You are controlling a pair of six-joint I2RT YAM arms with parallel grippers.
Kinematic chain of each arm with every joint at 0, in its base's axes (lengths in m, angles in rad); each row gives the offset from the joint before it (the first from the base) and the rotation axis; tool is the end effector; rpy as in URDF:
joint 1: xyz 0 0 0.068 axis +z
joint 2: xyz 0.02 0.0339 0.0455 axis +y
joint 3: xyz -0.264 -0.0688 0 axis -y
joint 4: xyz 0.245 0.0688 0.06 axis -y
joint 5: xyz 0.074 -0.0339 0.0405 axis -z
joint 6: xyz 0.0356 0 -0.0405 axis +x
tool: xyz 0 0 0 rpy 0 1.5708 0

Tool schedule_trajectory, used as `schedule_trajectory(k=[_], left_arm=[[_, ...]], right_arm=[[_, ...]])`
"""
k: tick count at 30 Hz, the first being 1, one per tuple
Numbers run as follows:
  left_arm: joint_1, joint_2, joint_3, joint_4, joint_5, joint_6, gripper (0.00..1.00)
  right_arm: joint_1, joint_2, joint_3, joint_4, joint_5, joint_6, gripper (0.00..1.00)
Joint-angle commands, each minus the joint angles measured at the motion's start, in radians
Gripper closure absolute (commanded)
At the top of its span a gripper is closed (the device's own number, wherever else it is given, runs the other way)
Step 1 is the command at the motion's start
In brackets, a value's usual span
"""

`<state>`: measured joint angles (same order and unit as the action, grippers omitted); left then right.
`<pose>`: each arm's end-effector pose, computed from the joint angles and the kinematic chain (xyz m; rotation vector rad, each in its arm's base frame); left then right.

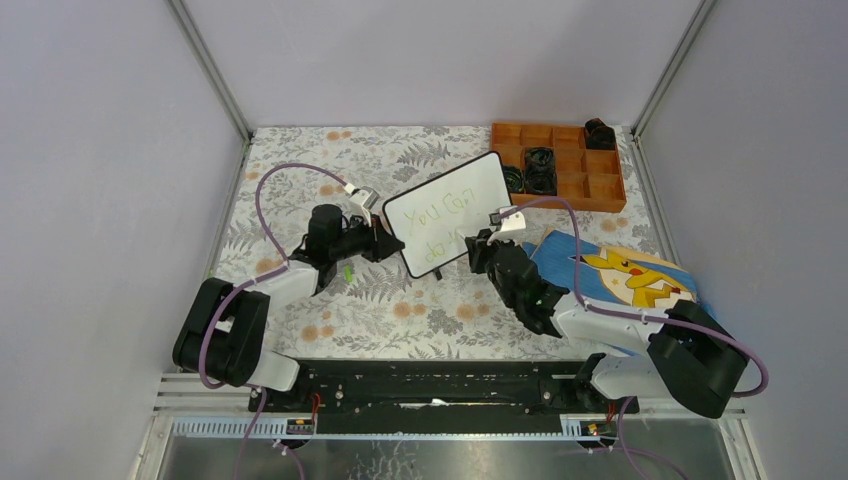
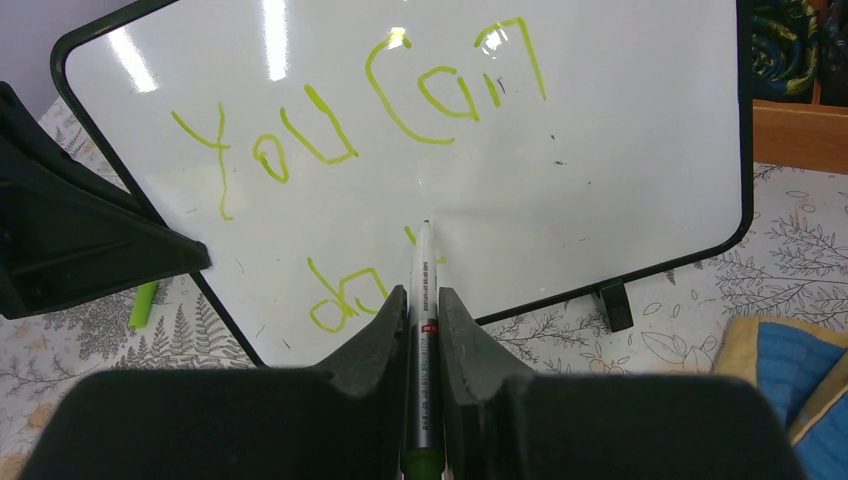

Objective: Write a sentence on the whiteboard

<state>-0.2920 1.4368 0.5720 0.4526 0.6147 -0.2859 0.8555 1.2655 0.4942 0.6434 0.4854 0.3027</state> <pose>0.2659 -0.1014 0.1863 0.4197 1.9907 -0.9773 0.1849 0.1875 0.2241 -0.1056 1.7013 0.4567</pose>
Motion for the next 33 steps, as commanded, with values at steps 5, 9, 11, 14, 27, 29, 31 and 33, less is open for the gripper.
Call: schedule_trajectory(k=[5,9,11,14,27,29,31,33], left_arm=[[-0.012,0.027,-0.015,-0.123,-0.081,0.091,1.00],[-0.012,0.026,-0.016,-0.124,-0.081,0.091,1.00],[-0.011,0.028,-0.014,-0.124,-0.081,0.091,1.00],[-0.011,0.028,-0.014,-0.126,-0.083,0.093,1.00],[-0.013,0.028,-0.014,-0.126,-0.084,0.093,1.00],[-0.013,0.028,-0.013,-0.127,-0.085,0.093,1.00],[-0.013,0.028,-0.013,-0.127,-0.085,0.093,1.00],[-0.012,0.029,-0.012,-0.127,-0.086,0.093,1.00]], right_arm=[[-0.011,0.016,0.047,0.068,0.021,-0.011,1.00],[-0.017,0.032,0.051,0.079,0.022,-0.001,1.00],[-0.021,0.039,0.055,0.079,0.023,0.001,1.00],[-0.029,0.046,0.056,0.087,0.023,0.007,1.00],[-0.036,0.062,0.043,0.067,0.003,0.022,1.00],[-0.037,0.058,0.034,0.055,0.004,0.029,1.00],[-0.037,0.054,0.023,0.044,0.007,0.040,1.00],[-0.037,0.050,0.008,0.041,0.005,0.047,1.00]])
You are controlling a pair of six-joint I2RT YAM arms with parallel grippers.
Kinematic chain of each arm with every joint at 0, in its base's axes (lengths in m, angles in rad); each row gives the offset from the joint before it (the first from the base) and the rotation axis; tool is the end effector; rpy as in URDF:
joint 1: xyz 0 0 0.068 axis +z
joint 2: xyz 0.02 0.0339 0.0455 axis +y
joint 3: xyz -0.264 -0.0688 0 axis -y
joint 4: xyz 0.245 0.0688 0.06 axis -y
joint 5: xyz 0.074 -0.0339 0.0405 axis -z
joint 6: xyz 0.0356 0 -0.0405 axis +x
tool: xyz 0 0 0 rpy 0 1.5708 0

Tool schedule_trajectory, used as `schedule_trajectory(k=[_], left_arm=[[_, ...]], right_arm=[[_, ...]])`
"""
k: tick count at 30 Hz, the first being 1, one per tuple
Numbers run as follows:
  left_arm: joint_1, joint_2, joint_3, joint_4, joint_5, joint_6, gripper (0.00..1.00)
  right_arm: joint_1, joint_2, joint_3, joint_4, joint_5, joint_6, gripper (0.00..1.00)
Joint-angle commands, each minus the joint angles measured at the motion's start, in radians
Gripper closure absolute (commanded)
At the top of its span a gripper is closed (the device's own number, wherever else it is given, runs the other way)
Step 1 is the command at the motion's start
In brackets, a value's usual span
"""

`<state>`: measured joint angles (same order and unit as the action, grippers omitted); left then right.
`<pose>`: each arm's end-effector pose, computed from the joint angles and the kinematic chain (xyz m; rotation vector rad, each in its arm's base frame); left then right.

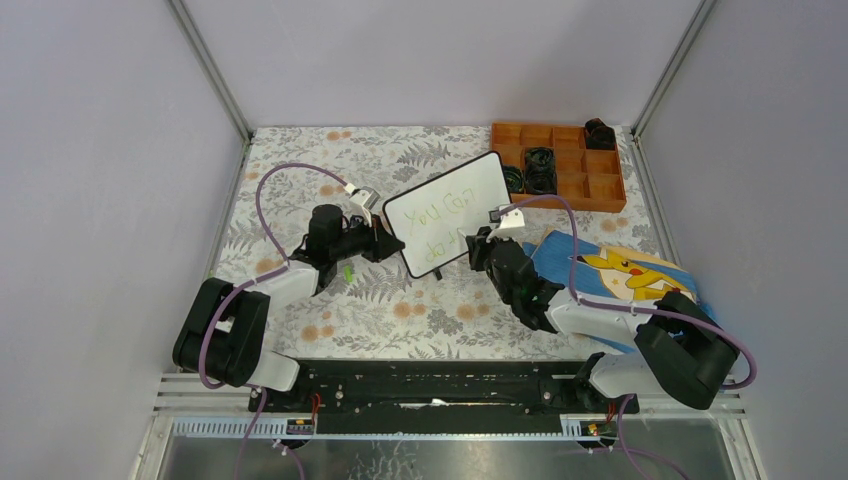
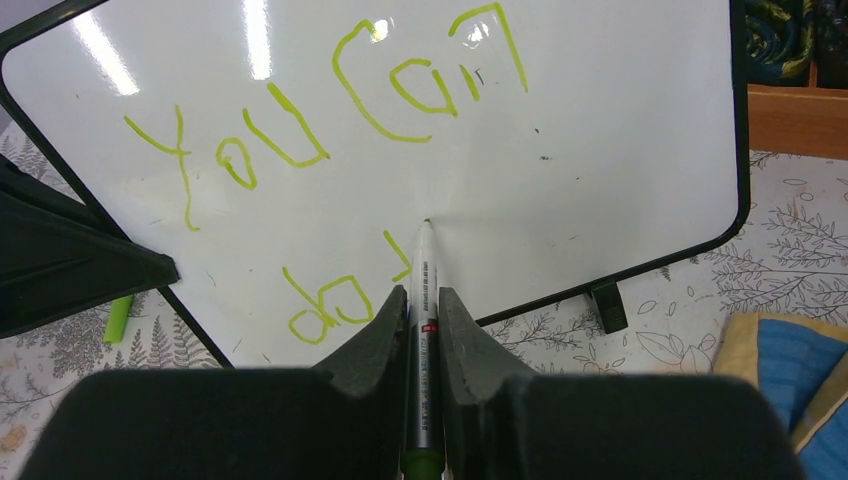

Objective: Write a sentence on the whiteboard

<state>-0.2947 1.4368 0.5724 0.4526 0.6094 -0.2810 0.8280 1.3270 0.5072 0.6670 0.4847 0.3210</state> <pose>0.2658 -0.1020 0.1864 0.4236 1.9890 -0.9707 0.1959 0.1888 0.2155 -0.0768 1.7235 0.4365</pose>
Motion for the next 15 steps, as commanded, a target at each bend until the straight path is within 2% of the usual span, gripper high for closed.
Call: schedule_trajectory(k=[1,15], left_arm=[[-0.011,0.030,-0.013,-0.128,-0.080,0.088,1.00],[-0.012,0.030,-0.014,-0.127,-0.082,0.087,1.00]], right_arm=[[-0.010,-0.013,-0.010,0.015,0.006,0.034,1.00],[-0.009,-0.040,-0.071,-0.003,0.001,0.056,1.00]])
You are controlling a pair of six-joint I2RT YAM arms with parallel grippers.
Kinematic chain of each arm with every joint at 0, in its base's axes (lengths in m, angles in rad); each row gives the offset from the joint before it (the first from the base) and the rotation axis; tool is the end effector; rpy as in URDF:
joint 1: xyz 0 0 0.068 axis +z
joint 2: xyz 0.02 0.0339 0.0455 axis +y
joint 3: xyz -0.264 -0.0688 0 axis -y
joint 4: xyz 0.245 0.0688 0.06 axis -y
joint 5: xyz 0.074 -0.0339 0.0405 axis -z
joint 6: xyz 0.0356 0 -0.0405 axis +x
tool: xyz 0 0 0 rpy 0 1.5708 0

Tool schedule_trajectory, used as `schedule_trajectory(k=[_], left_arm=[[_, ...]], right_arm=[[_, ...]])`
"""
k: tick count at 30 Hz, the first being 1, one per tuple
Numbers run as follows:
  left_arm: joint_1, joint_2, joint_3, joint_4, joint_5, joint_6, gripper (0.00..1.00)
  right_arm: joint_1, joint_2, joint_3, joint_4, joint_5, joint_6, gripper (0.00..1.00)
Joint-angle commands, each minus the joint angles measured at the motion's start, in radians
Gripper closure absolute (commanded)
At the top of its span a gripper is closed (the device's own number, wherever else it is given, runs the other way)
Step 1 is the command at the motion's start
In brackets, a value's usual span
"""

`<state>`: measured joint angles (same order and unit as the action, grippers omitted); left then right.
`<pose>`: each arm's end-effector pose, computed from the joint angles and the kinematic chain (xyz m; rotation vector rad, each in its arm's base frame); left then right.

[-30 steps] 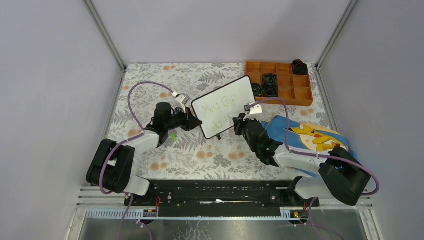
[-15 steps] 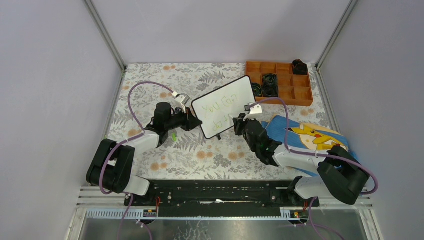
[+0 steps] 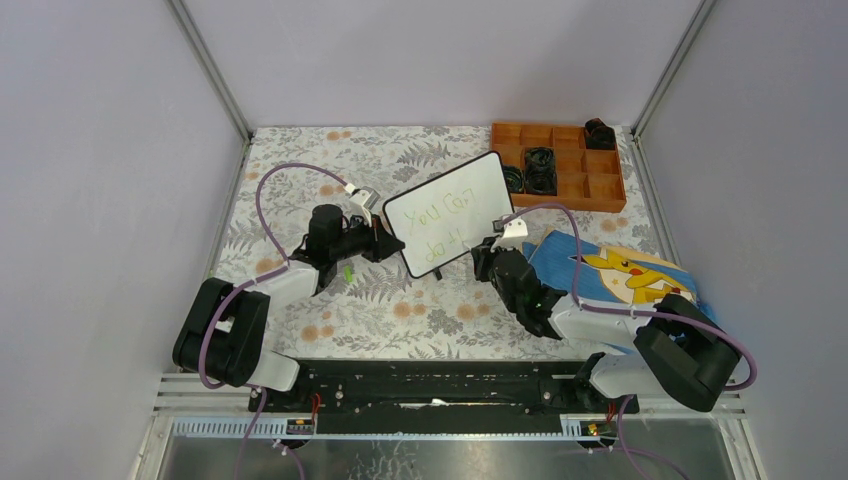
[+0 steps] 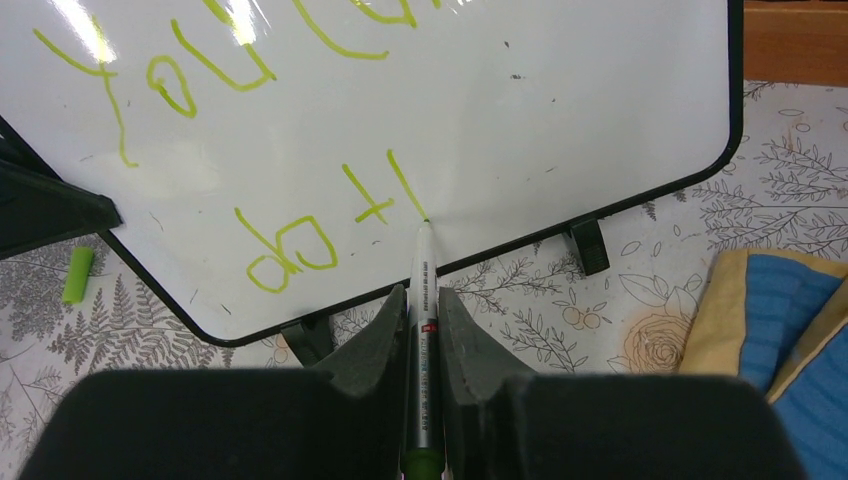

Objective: Write a sentence on the whiteboard

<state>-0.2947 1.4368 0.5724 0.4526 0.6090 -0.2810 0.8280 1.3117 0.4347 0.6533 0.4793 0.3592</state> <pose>0.2658 -0.1020 0.1864 0.4233 1.9891 -0.9703 0.1867 0.1790 0.1953 -0.0748 1.7873 0.4281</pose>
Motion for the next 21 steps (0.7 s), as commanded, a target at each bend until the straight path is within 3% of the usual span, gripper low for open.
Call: schedule_trajectory(k=[1,21], left_arm=[[-0.012,0.030,-0.014,-0.127,-0.081,0.088,1.00],[-0.015,0.032,-0.013,-0.132,-0.082,0.092,1.00]], right_arm=[[-0.010,-0.023,0.003,0.012,0.006,0.019,1.00],[-0.014,0.014,0.098,0.004,0.024,-0.035,1.00]])
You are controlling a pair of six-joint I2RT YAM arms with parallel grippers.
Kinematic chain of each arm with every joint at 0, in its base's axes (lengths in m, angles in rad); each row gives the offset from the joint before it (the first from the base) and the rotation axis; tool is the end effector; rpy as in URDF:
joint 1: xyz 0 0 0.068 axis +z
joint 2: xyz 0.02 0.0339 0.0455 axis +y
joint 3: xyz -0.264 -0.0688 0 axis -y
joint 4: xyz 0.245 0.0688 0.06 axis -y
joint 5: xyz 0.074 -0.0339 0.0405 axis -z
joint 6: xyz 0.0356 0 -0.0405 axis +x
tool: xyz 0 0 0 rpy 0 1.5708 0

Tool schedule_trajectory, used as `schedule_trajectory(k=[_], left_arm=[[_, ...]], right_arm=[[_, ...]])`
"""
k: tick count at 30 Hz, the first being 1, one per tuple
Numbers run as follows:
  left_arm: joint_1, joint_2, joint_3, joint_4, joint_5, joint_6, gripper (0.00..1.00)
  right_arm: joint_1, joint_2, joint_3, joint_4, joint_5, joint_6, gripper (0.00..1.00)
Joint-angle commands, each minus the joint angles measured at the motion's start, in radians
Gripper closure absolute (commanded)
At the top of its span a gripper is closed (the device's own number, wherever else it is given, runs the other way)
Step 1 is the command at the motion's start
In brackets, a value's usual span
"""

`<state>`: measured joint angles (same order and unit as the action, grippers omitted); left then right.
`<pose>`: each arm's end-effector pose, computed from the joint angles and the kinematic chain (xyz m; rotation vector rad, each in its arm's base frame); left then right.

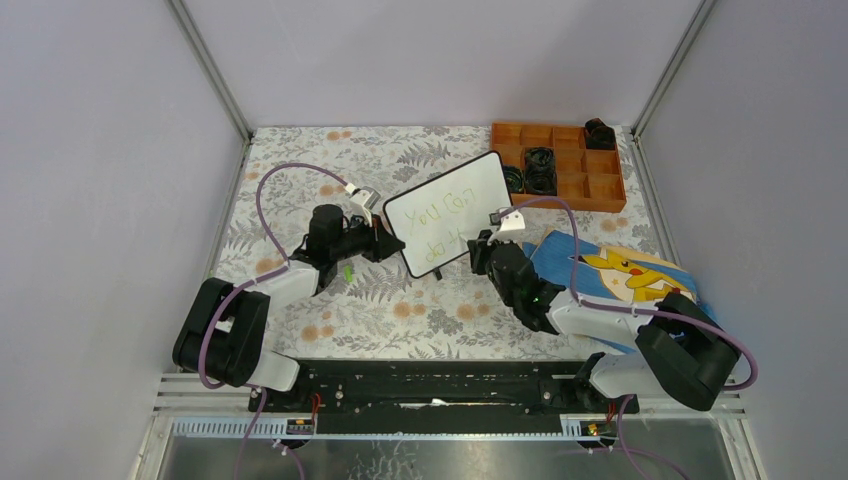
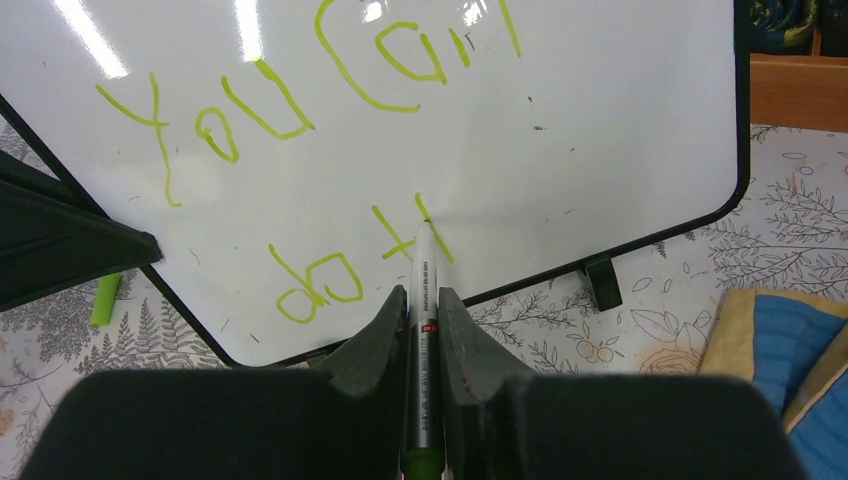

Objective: Write a sentence on the whiteboard

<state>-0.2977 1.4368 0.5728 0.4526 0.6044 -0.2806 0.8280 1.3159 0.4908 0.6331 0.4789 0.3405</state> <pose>0.2657 -0.1027 0.1865 0.4237 1.9891 -0.9674 0.1929 0.1859 0.2095 -0.0795 1.7590 0.4333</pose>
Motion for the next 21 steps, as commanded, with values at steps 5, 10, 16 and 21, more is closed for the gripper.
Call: schedule_trajectory(k=[5,10,16,21], left_arm=[[-0.012,0.031,-0.013,-0.132,-0.079,0.092,1.00],[-0.012,0.030,-0.013,-0.134,-0.080,0.092,1.00],[-0.012,0.031,-0.013,-0.133,-0.080,0.093,1.00],[-0.012,0.031,-0.014,-0.133,-0.080,0.092,1.00]], right_arm=[[-0.026,0.014,0.055,0.015,0.027,-0.021,1.00],[-0.039,0.011,0.050,0.004,0.036,-0.015,1.00],[-0.041,0.008,0.043,0.001,0.034,-0.011,1.00],[-0.041,0.003,0.033,-0.007,0.026,-0.004,1.00]])
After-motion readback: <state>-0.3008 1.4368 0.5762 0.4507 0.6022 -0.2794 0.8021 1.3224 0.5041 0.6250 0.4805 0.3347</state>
